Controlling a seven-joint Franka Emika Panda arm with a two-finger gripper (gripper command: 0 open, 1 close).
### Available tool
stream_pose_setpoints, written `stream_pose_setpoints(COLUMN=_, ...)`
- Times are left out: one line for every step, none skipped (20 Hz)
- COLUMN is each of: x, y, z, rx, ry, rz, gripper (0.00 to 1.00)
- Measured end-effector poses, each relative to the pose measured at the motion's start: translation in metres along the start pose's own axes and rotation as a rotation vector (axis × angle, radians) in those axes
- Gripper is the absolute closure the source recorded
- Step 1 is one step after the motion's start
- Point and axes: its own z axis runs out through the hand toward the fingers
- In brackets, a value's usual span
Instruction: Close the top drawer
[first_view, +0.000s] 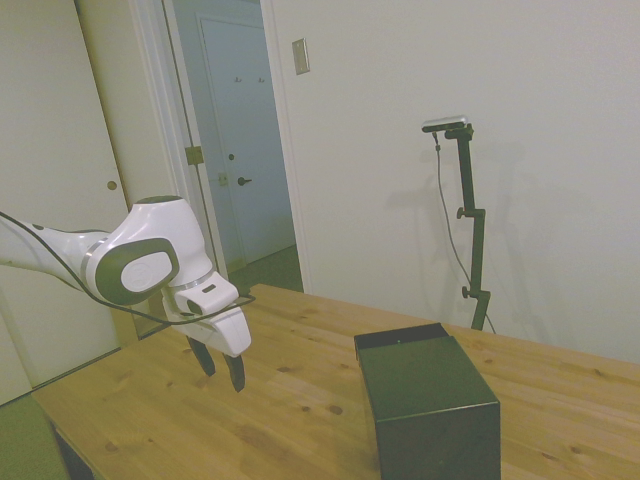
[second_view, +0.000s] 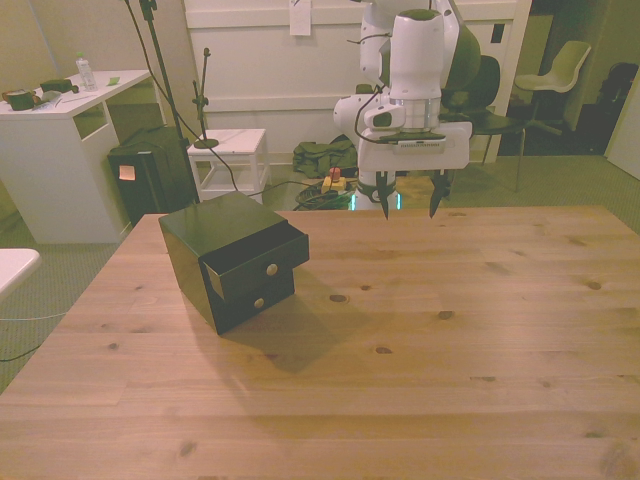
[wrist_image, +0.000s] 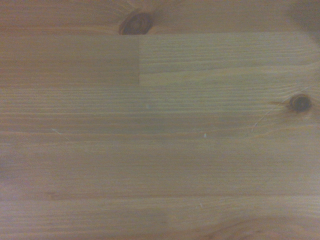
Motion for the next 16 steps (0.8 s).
stream_pose_setpoints(x=0.000, y=0.000, z=0.000, rx=0.000, ry=0.000, rz=0.000, gripper=0.00)
stream_pose_setpoints(x=0.002, y=0.001, z=0.000, rx=0.001, ry=0.003, rz=0.005, gripper=0.00)
stream_pose_setpoints(x=0.008, y=0.004, z=-0.002, rx=0.008, ry=0.015, rz=0.017, gripper=0.00)
stream_pose_setpoints(x=0.017, y=0.007, z=-0.005, rx=0.016, ry=0.028, rz=0.032, gripper=0.00)
stream_pose_setpoints(x=0.029, y=0.009, z=-0.008, rx=0.028, ry=0.044, rz=0.051, gripper=0.00)
stream_pose_setpoints(x=0.040, y=0.010, z=-0.011, rx=0.036, ry=0.057, rz=0.067, gripper=0.00)
stream_pose_setpoints(x=0.051, y=0.008, z=-0.014, rx=0.044, ry=0.068, rz=0.079, gripper=0.00)
stream_pose_setpoints(x=0.062, y=0.004, z=-0.016, rx=0.053, ry=0.082, rz=0.089, gripper=0.00)
stream_pose_setpoints(x=0.074, y=-0.001, z=-0.018, rx=0.065, ry=0.103, rz=0.094, gripper=0.00)
stream_pose_setpoints(x=0.084, y=-0.008, z=-0.019, rx=0.076, ry=0.124, rz=0.096, gripper=0.00)
stream_pose_setpoints(x=0.094, y=-0.016, z=-0.019, rx=0.085, ry=0.141, rz=0.095, gripper=0.00)
stream_pose_setpoints(x=0.103, y=-0.024, z=-0.020, rx=0.094, ry=0.158, rz=0.097, gripper=0.00)
stream_pose_setpoints(x=0.113, y=-0.033, z=-0.021, rx=0.106, ry=0.176, rz=0.101, gripper=0.00)
stream_pose_setpoints(x=0.121, y=-0.041, z=-0.023, rx=0.116, ry=0.188, rz=0.106, gripper=0.00)
stream_pose_setpoints(x=0.131, y=-0.049, z=-0.025, rx=0.126, ry=0.205, rz=0.110, gripper=0.00)
stream_pose_setpoints(x=0.140, y=-0.057, z=-0.026, rx=0.134, ry=0.220, rz=0.115, gripper=0.00)
